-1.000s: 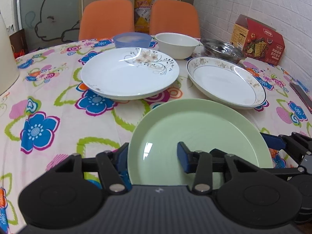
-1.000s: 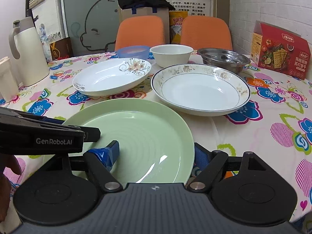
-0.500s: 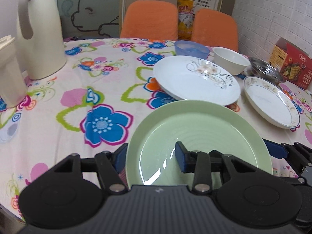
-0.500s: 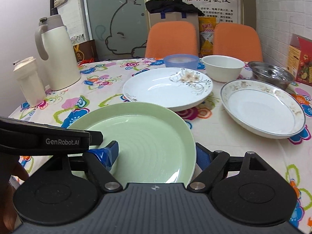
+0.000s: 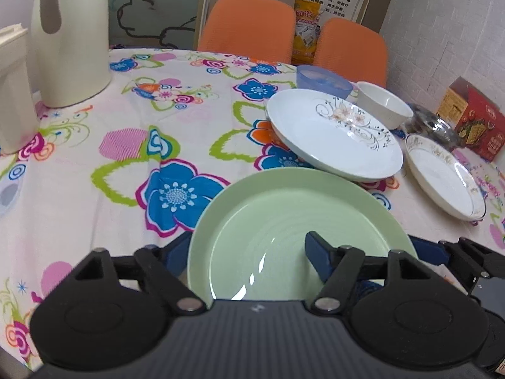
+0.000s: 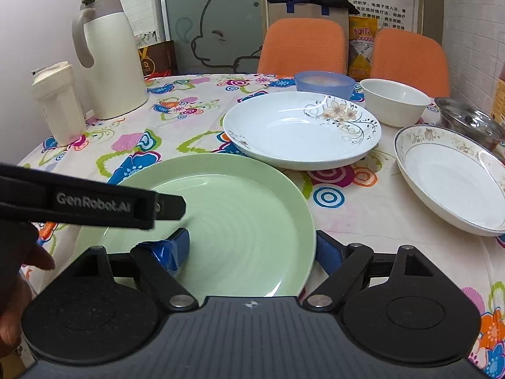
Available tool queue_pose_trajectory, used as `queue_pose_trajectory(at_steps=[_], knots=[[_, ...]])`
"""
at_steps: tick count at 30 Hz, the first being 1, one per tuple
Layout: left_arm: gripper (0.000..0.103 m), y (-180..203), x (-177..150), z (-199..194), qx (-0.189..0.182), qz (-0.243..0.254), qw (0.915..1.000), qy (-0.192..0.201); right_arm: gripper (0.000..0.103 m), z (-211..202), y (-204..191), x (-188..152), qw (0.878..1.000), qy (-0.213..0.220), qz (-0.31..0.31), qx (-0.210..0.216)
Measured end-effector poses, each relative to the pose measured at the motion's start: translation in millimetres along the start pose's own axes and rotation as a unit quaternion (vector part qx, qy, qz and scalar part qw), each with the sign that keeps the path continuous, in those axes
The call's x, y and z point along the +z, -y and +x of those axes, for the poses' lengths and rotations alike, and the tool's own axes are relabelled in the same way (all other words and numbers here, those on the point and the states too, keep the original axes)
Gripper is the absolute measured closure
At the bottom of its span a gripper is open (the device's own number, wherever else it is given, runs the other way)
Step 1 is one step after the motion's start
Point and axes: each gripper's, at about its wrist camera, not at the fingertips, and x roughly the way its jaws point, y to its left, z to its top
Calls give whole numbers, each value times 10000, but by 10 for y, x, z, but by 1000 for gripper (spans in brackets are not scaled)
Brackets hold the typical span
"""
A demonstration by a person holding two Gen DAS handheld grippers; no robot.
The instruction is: Organize plates and bowls
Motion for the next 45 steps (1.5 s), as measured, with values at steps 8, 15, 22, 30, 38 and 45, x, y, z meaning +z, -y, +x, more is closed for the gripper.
queue_pose_trajectory(at_steps=[8,15,22,30,38,45], knots=[[30,-171,454,-71,250,-102,9983,512,32,-164,544,449,9969,505,595,-125],[30,-30,868,385,216,124,9992,302,32,459,792,928,9992,230,276,-184],[29,131,1151,907,90,414,9991,-94,32,925,922,1047,9994,-250,51,-219],[29,195,1257,1330,30,599,9969,-501,29,1076,916,1027,9989,-448,-56,-113],[29,86,1265,1274,214,575,9971,-455,29,1143,842,1076,9995,-298,126,8],[29,116,1247,1287,0,508,9975,-500,30,1006,842,951,9996,-227,194,2]])
